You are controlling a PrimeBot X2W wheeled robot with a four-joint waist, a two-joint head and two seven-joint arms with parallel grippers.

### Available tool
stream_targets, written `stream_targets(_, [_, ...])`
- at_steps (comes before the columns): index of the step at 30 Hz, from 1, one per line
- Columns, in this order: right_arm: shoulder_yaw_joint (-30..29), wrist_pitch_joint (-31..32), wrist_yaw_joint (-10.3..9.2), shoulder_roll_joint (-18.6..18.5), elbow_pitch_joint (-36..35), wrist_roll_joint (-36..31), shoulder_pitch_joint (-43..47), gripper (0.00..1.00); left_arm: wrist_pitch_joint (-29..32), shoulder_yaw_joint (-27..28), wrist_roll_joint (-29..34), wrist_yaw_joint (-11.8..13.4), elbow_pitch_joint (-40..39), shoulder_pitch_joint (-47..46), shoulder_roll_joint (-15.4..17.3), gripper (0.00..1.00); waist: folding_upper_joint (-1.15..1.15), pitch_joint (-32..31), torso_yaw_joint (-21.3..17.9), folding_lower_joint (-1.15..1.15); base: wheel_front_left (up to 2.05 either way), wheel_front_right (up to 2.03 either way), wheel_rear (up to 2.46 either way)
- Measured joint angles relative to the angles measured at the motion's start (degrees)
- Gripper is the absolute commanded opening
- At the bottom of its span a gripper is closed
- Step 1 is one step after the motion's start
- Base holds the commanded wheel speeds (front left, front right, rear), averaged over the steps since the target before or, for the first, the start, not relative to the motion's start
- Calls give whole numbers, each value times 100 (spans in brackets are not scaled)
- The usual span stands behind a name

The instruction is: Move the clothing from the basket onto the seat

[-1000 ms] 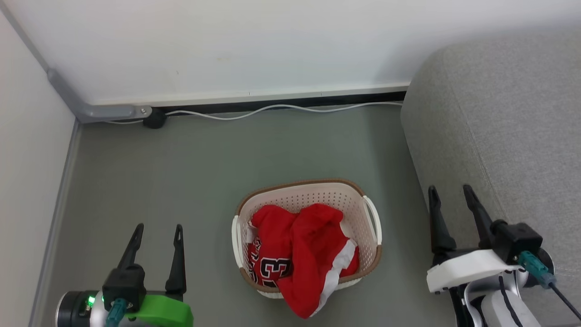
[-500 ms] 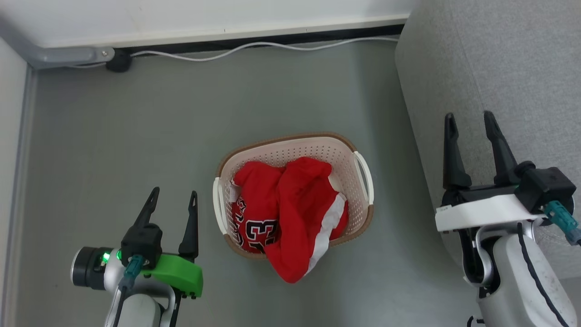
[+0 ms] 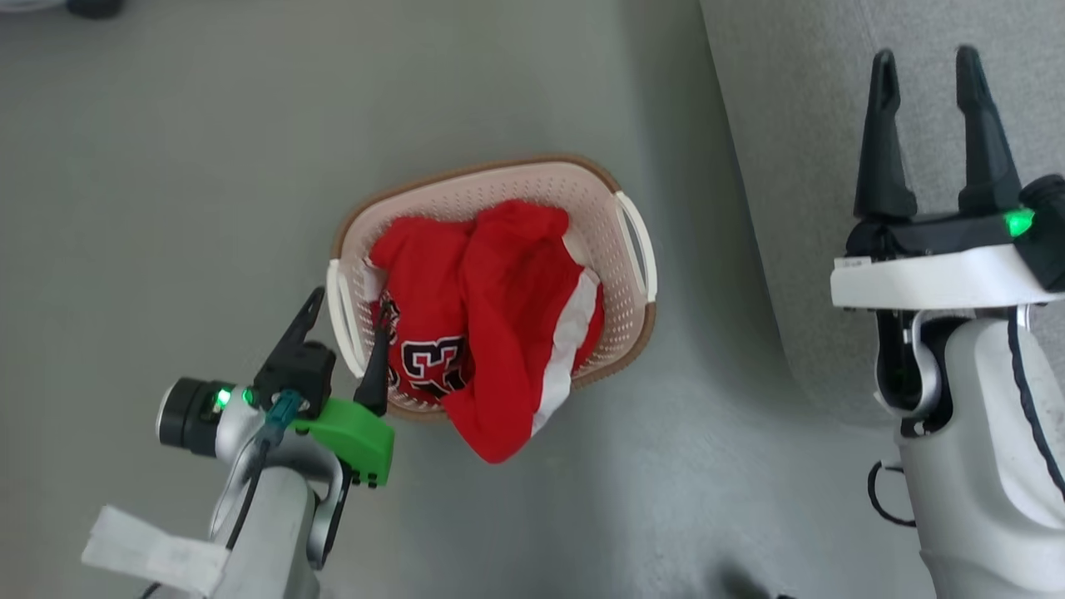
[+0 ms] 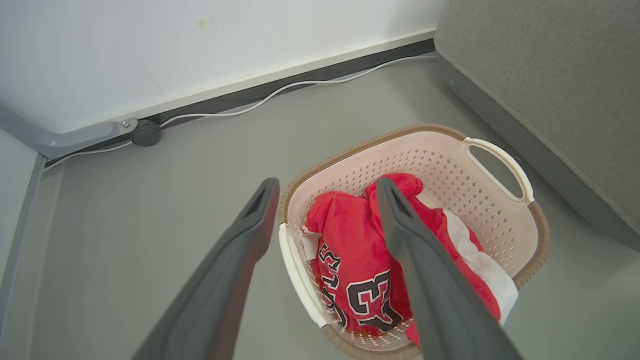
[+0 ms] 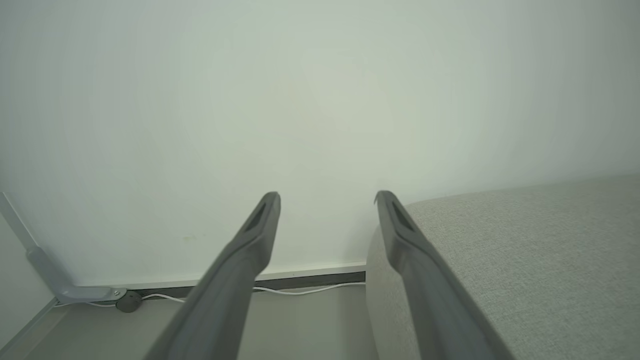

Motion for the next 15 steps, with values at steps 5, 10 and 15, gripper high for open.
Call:
stream_targets(5, [-19,-1,5,3,-73,1,-266,100,78,-176,124,-54,214,-363,-9,100,0,409,-138,0,0,0,0])
stream_targets(10, [-56,-1,24,9,-160,22,-513,100,183,-332,156,-109,436,-655,-24,100,0,822,-269,0,0,0,0])
stream_targets(15, [-159,-1,45,19,-290,38,-847,100,400,-582,157,-270,701,-979,-35,100,0,1320,-407,0,0,0,0])
